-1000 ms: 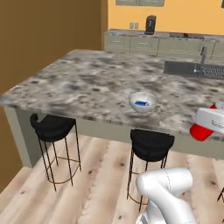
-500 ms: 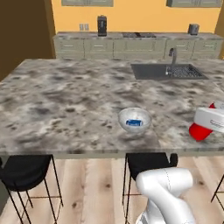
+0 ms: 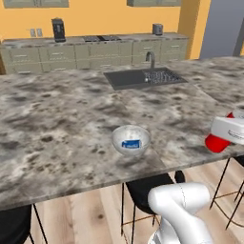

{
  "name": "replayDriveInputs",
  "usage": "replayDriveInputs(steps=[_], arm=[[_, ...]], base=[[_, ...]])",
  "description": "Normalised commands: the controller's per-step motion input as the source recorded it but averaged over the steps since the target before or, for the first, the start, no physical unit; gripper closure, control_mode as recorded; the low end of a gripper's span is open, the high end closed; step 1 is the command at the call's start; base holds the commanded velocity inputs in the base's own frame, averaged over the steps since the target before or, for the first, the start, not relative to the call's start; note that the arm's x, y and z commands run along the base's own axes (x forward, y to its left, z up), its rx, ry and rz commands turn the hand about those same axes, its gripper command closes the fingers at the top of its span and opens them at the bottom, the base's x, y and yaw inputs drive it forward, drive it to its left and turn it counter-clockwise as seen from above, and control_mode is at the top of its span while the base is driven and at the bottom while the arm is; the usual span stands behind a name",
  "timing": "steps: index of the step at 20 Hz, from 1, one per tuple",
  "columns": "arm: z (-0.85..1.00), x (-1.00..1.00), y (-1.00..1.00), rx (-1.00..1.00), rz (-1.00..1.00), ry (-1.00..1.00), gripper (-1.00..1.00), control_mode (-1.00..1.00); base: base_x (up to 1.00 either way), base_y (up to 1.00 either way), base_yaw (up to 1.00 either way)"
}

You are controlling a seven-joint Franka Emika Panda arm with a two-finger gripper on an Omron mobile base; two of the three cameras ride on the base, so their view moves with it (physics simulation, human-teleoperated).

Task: Open the fridge, grab two sodas, and place both sodas inside the bowl with ice on the dining counter.

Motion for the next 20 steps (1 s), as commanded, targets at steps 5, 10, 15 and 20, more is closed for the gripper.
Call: replayDriveInputs(steps=[5, 10, 15, 20], arm=[[0.0, 0.8, 0.13, -0.01, -0.12, 0.23, 1.0, -1.0], [-0.15, 1.0, 0.0, -0.01, 0.16, 0.36, 1.0, -1.0], [-0.39, 0.98, 0.0, -0.08, 0.3, 0.31, 1.0, -1.0], [-0.59, 0.61, 0.29, -0.24, 0.26, 0.31, 1.0, -1.0]], base=[[0.2, 0.08, -0.06], [0.0, 0.0, 0.0], [0.0, 0.0, 0.0], [0.0, 0.0, 0.0]])
